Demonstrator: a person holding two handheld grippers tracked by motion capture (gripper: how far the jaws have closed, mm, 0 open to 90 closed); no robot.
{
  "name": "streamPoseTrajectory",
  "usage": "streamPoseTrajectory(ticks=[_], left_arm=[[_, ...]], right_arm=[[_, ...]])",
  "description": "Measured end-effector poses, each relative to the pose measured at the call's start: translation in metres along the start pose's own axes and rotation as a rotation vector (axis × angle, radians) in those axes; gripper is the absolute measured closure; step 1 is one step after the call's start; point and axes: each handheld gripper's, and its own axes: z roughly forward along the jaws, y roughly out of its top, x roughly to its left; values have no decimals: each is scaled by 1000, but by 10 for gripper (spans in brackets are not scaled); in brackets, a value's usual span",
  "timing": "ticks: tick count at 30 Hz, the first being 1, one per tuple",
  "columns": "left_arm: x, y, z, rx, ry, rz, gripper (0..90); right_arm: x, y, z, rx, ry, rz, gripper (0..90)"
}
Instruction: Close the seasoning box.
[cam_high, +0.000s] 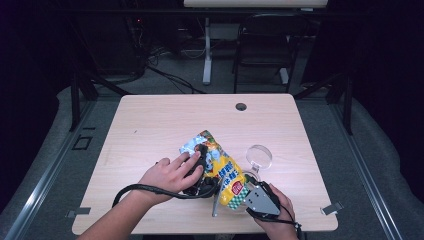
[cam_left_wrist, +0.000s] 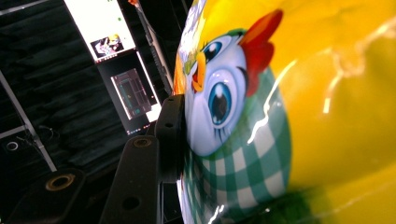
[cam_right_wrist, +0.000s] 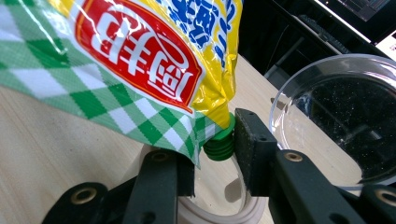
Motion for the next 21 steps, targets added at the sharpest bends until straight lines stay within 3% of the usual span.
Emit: streamPoseTrajectory(ticks=[7,21], left_arm=[[0,1,-4,4,29,22,639],[-1,1,-8,11,34,44,644]], right_arm=[[1,0,1,-2,-1,0,701],[2,0,1,0,8,6,702]])
